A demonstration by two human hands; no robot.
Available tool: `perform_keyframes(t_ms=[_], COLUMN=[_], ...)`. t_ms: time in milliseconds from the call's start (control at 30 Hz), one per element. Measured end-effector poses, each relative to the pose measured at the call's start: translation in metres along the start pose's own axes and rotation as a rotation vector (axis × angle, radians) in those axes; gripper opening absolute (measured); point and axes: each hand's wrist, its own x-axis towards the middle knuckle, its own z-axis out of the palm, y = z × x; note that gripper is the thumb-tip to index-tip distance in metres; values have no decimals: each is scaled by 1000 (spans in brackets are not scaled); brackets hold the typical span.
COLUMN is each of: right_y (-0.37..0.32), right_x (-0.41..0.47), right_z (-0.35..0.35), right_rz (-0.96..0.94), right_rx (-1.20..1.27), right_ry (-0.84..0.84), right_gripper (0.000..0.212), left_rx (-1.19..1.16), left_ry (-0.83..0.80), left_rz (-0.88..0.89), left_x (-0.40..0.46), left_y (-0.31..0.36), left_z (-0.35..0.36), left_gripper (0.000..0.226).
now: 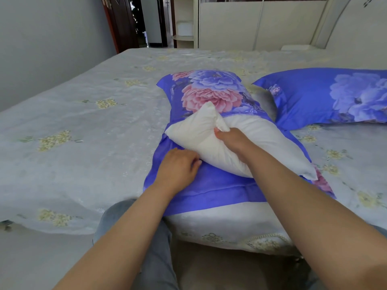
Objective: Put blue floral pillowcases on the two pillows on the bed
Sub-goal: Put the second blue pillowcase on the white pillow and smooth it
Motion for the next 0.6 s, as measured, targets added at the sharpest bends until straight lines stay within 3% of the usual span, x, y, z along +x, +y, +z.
perform_keyframes(t_ms=[67,133,267,600], right_y=[-4,-10,-18,-19], right_x=[9,18,37,71], right_z=[-3,-6,-16,-28], right_rz=[3,24,39,75], right_rx=[10,-18,-13,-124], right_ry=[6,19,63,55], right_gripper=[44,46,46,52], left_rx=[75,89,152,163], left_ry=[-247,-359,-284,-490], left_rz=[-67,-174,-289,-367], left_x=[-1,-1,22,86], left_y=[-7,-15,-22,-59], left_z=[28,46,53,54], left_gripper=[51,71,70,59])
